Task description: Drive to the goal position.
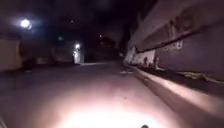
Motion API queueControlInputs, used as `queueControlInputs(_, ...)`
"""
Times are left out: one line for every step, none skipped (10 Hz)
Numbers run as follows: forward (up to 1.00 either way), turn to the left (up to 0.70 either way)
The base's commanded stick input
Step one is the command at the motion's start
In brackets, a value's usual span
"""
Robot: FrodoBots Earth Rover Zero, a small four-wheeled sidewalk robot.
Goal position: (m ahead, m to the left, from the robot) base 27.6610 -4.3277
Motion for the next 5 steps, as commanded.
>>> queueControlInputs(0.7, 0.0)
queueControlInputs(0.7, 0.0)
queueControlInputs(0.7, 0.0)
queueControlInputs(0.7, -0.35)
queueControlInputs(0.7, -0.21)
